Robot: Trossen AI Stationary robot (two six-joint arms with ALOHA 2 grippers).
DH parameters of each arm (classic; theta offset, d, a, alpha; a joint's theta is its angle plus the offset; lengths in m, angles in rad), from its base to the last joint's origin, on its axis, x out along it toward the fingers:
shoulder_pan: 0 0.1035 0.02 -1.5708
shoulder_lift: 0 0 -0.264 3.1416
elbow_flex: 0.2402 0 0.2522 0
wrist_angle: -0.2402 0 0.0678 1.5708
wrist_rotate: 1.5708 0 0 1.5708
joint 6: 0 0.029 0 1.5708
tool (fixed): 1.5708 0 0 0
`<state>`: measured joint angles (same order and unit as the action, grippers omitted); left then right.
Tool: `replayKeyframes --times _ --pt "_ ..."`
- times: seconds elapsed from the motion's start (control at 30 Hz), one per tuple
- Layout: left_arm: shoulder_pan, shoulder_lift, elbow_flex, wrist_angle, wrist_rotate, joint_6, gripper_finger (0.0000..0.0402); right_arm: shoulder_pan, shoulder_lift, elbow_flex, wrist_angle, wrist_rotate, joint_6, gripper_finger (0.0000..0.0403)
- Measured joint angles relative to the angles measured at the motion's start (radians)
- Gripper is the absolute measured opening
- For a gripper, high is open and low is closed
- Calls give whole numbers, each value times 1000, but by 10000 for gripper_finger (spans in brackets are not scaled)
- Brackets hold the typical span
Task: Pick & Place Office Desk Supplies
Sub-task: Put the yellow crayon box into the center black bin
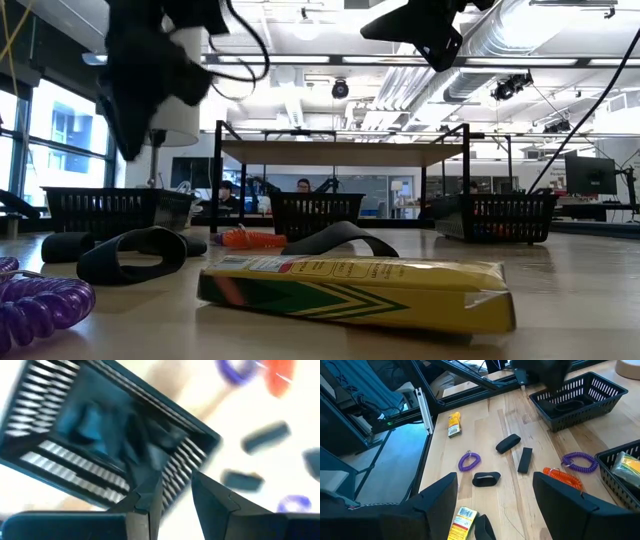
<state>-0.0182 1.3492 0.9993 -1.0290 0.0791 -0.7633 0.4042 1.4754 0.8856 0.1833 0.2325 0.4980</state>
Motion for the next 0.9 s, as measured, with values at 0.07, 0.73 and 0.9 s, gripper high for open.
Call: replayKeyframes --times 0.07,0.73,0.9 --pt "-19 -33 0 -2 86 10 99 0 0 0 0 0 0 248" --pt "-336 -79 1 -3 -4 -126 99 0 0 0 8 0 6 248" --pt "-344 -76 0 -3 -5 -183 99 0 0 0 8 1 6 248"
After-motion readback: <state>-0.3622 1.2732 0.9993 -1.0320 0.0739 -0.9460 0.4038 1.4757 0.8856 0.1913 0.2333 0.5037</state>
